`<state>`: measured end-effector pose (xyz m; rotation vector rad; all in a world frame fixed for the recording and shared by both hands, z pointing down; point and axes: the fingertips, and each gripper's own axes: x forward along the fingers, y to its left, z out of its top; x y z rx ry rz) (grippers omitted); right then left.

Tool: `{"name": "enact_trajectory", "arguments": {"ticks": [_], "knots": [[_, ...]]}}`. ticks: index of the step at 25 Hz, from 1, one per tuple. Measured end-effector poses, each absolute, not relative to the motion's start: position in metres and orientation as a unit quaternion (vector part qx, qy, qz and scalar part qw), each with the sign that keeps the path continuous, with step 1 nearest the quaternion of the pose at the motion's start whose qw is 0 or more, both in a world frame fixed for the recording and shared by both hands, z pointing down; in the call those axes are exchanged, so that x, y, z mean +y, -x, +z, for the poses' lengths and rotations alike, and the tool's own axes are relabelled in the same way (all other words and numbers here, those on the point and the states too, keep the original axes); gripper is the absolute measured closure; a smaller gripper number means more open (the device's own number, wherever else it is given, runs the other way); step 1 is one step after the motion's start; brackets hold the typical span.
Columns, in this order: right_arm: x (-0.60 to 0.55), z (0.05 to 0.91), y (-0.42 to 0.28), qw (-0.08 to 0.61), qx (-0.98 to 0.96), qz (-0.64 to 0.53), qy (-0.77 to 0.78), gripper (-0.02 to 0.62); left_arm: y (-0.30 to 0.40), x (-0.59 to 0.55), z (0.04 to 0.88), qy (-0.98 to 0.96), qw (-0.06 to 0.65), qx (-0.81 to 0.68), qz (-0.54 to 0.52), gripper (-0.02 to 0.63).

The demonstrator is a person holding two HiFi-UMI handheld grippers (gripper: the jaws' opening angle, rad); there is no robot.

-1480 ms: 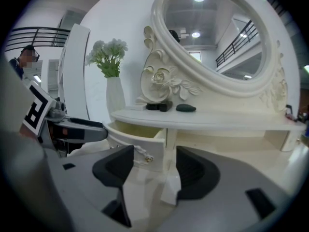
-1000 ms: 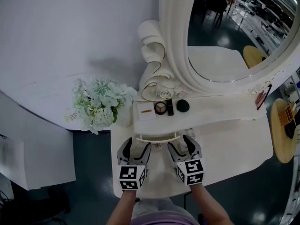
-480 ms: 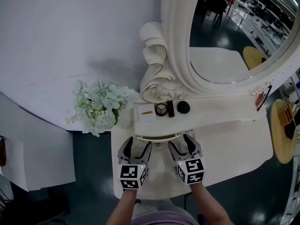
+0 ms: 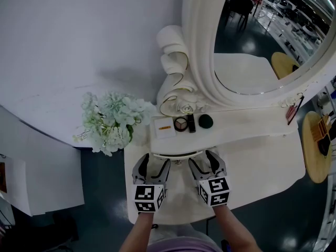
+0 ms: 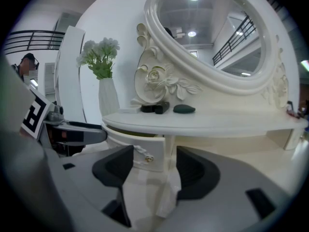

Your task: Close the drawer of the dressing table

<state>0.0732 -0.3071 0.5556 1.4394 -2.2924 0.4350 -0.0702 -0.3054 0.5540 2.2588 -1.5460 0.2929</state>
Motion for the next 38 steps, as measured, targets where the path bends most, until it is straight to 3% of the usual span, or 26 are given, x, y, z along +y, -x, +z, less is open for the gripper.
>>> {"name": "enact_trajectory", "arguments": {"ticks": [38], "knots": [[-0.331,0.559,-0.078,0.185,-0.797,0.177,-0.547,0.331,0.067,-0.327,0.558,-0.804,0.205,-0.549,0.1,0.313]]}}
